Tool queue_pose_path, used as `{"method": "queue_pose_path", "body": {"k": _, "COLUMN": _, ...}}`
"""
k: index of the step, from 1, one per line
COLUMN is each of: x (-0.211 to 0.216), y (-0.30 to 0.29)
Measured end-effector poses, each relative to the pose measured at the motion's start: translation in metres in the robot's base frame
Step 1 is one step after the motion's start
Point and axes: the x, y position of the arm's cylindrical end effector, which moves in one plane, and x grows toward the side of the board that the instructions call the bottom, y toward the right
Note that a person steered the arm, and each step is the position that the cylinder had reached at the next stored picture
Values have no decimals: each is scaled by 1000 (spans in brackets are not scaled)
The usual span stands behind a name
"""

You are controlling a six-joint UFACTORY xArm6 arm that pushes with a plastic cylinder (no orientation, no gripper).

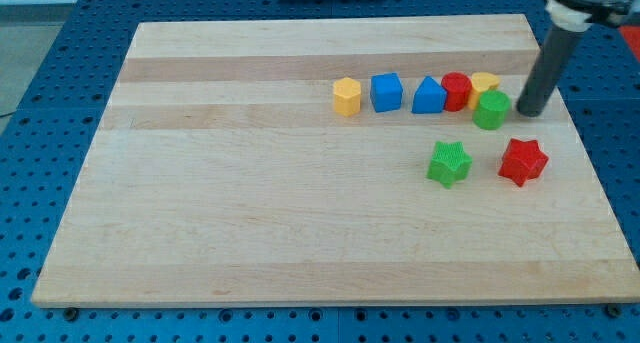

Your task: Point your arm at center right

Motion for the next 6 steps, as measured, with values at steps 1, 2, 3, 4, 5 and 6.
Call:
{"method": "queue_pose_path", "body": {"k": 1, "x": 14, "y": -30}}
{"method": "queue_pose_path", "body": {"k": 2, "x": 20, "y": -67}}
{"method": "queue_pose_path", "body": {"k": 3, "x": 25, "y": -74}}
{"method": "queue_pose_path", "body": {"k": 4, "x": 39, "y": -56}}
{"method": "queue_pose_path", "body": {"k": 5, "x": 38, "y": 14}}
{"method": "queue_pose_path", "body": {"k": 6, "x": 48, "y": 85}}
